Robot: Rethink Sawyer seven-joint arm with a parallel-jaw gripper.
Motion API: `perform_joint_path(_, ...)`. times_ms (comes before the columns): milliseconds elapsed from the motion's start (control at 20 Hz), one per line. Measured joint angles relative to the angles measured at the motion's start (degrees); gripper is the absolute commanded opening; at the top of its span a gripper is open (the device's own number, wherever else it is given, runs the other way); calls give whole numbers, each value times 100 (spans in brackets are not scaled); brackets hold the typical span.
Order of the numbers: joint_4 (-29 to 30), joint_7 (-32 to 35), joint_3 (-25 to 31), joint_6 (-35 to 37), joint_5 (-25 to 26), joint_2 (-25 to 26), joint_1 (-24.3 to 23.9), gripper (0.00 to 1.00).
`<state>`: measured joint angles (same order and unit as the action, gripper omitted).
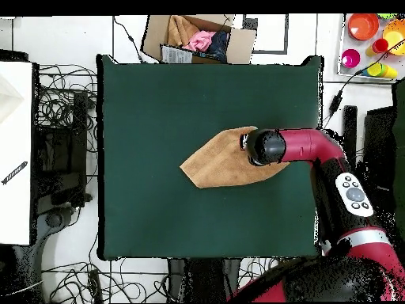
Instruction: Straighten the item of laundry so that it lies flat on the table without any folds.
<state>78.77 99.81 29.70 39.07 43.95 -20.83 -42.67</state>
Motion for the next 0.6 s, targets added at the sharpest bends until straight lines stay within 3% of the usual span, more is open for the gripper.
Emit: perform_joint_path(600,25,0,-16,-273,63,36,-17,100)
